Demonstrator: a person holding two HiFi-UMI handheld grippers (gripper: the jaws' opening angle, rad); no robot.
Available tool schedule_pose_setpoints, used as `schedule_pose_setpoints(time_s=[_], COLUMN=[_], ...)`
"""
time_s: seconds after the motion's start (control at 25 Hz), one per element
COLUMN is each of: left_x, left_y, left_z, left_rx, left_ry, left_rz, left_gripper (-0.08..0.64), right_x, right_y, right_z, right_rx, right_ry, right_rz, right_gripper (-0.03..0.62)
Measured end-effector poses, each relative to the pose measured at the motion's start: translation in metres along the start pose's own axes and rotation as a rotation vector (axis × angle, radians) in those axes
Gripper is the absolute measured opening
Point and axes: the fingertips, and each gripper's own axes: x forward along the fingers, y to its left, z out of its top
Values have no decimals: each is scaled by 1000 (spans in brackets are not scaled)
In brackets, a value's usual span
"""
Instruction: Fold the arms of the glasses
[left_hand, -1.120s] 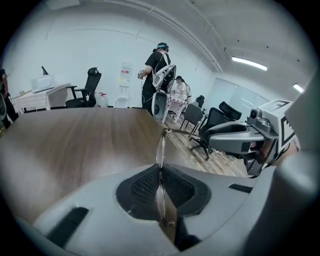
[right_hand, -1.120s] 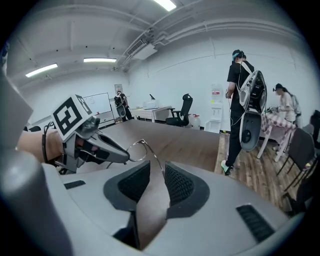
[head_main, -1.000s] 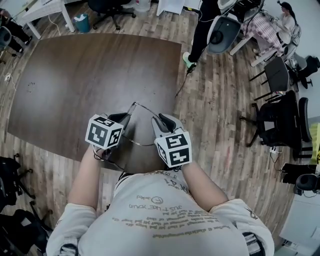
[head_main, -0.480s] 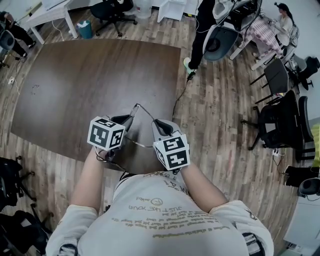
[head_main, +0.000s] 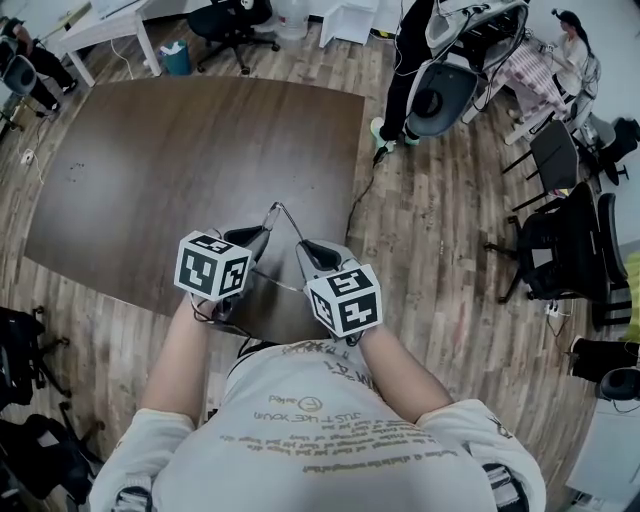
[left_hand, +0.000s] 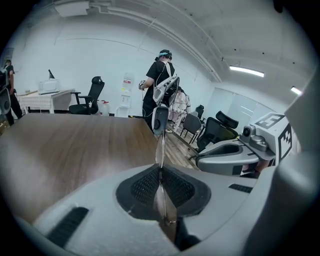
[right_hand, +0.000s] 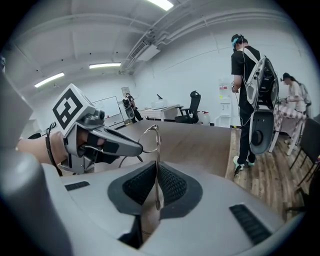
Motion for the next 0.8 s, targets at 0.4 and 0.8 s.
schedule_pose_setpoints(time_s=[0.4, 0.8], left_x=[-7, -2], left_y=[-3, -8], left_z=[3, 12], left_rx=[-15, 27], left_ry=[-35, -46], left_rz=[-5, -14], left_gripper=[35, 35], right_x=[7, 13], right_y=[19, 21], right_z=[1, 1], right_rx=[54, 127], right_ry=[8, 23], right_rz=[91, 138], right_gripper=[31, 32])
